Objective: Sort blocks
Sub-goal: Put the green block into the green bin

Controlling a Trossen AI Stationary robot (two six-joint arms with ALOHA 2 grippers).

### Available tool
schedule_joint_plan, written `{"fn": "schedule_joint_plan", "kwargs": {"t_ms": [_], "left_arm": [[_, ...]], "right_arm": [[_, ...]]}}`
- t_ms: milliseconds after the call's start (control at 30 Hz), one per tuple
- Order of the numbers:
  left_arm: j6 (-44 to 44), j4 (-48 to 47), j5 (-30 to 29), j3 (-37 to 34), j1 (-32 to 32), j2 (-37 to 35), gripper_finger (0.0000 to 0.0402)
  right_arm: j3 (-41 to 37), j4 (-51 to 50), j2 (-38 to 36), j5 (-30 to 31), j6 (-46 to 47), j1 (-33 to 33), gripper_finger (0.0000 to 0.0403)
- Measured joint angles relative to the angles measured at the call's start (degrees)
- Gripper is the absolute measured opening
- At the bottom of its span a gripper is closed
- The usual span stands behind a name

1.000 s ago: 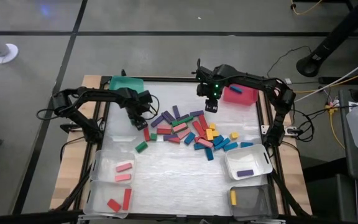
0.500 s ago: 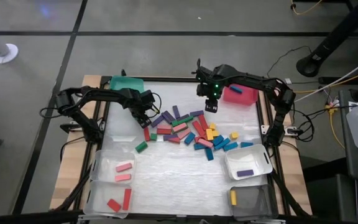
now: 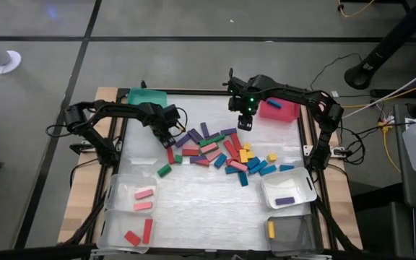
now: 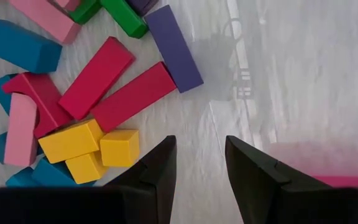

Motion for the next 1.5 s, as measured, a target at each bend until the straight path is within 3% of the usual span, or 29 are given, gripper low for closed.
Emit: {"fn": "schedule_joint_plan", "kwargs": {"t_ms": [167,467,667,867,967,1233,1500], "left_arm": [[-2.48,0.1,1.38,0.07,0.02,-0.26,0.0019],[-6.98,-0.15,9.61,4.18,0.0,-6.01,0.0014],[-6.24,1.24,7.46,8.91,2.2,-12.34,0.002],[-5.38,0.75,-6.85,10.17,7.88,-15.54,0.0015],[-6.32,0.33,-11.03,10.1,11.69,-15.26,0.0018],[-6.35,0.35,-12.73,10.07,19.16,-11.77,0.0065],[-6.35,0.39,-12.7,10.07,21.57,-8.48,0.0114]], "right_arm": [[0.0,0.01,0.0,-0.07,0.0,0.0,0.0138],[0.0,5.3,0.0,-0.09,-1.74,0.0,0.0138],[0.0,12.99,0.0,-0.53,-1.72,0.0,0.0138],[0.0,16.57,0.0,-0.53,-1.51,0.0,0.0138],[0.0,16.66,0.0,-0.53,-1.47,0.0,0.0138],[0.0,16.66,0.22,-0.55,-1.38,0.02,0.0138],[0.02,16.1,3.41,-2.56,-1.31,0.42,0.0138]]}}
